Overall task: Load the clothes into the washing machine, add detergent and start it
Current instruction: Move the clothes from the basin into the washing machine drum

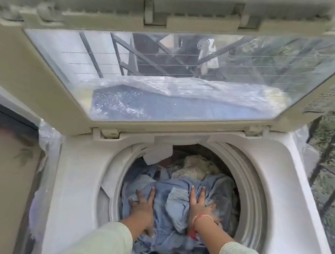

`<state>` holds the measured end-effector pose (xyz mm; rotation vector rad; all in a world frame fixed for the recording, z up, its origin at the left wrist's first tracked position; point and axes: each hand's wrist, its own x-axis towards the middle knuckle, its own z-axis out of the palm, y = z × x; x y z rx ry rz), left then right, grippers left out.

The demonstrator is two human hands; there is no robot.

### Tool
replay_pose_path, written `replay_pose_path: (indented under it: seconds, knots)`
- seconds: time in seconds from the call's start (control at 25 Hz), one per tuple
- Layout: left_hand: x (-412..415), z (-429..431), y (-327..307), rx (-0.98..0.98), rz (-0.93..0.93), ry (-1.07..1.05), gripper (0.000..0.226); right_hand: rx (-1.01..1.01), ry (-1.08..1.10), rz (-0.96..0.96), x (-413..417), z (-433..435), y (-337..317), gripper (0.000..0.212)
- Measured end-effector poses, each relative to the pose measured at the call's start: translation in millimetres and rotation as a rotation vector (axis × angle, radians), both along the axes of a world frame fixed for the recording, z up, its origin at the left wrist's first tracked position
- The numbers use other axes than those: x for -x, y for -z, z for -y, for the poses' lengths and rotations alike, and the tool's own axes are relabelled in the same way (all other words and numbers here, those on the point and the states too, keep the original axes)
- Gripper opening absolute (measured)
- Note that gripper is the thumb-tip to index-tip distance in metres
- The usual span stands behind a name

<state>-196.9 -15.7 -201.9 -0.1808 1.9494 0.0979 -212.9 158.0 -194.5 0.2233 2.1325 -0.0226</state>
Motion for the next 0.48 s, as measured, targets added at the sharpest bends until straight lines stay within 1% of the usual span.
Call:
replay_pose_path:
  seconds: [0.08,0.16,0.24,0.32,0.4,0.48]
  knots:
    - [7,1,7,0.032,-0.091,-0.043,0.134,-0.005,0.008,-0.028,10,5,9,0.102]
    - [12,-2,17,0.068,-0.188,-0.033,0.129,-0.003,-0.022,-0.091,17,3,22,0.095]
    - [14,-4,24,0.081,-0.266,-0.048,0.123,0.007,-0.053,-0.124,21,0,33,0.092]
    - [15,-4,24,0.077,-0.244,-0.069,0.121,-0.011,-0.082,-0.079,26,1,29,0.09]
    - [21,-3,15,0.076,-0.198,-0.069,0.127,-0.015,-0.083,-0.041,31,-3,17,0.09]
    - [29,-2,-2,0.065,-0.14,-0.051,0.132,0.021,-0.128,0.022,36,-11,1,0.101]
